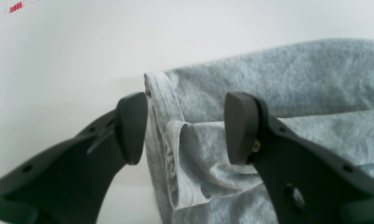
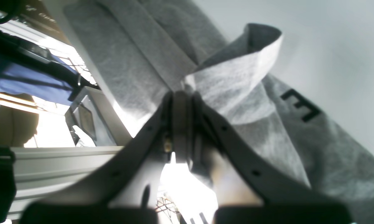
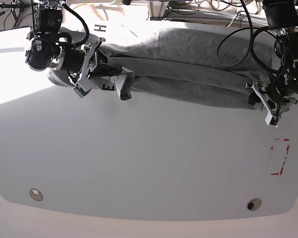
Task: Fold the T-shirt properly
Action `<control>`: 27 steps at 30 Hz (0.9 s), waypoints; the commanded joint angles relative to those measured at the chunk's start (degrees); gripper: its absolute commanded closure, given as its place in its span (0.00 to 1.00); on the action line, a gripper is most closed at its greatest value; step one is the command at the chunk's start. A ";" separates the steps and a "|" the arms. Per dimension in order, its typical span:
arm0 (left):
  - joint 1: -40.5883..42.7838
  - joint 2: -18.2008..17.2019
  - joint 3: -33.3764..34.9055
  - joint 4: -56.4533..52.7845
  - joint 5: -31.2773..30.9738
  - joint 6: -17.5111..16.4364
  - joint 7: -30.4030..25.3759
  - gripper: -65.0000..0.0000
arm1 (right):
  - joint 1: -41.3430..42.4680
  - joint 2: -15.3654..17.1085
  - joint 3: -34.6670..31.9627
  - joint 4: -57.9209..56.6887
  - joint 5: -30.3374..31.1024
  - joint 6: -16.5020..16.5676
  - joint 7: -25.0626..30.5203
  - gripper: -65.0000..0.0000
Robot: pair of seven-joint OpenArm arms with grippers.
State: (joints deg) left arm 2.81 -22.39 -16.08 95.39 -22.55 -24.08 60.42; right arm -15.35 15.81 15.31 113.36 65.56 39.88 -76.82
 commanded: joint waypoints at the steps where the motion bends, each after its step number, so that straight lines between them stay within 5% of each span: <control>1: -0.83 -0.95 -0.32 -0.32 -0.27 0.03 -1.04 0.44 | -1.66 0.58 -1.99 1.23 1.56 0.12 0.38 1.00; 13: -0.92 -0.95 -0.23 -0.49 -0.27 0.03 -1.04 0.44 | -3.50 6.74 -15.53 1.32 1.47 0.12 0.38 0.96; 16: -0.92 -0.95 -0.23 -0.32 -0.27 0.03 -1.04 0.44 | -3.41 7.88 -16.41 1.41 1.47 0.12 0.38 0.76; 23: -0.92 -0.95 -0.23 -0.05 -0.80 0.03 -1.04 0.44 | -3.15 8.14 -13.68 1.41 1.65 0.12 0.38 0.05; 27: -0.92 -0.77 -0.23 2.67 -0.88 -0.06 -0.95 0.44 | -1.83 8.23 -11.31 1.41 1.56 0.12 0.38 0.00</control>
State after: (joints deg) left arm 2.76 -22.26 -16.01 95.09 -22.76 -24.05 60.49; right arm -18.46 23.49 2.31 113.58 65.87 39.90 -77.30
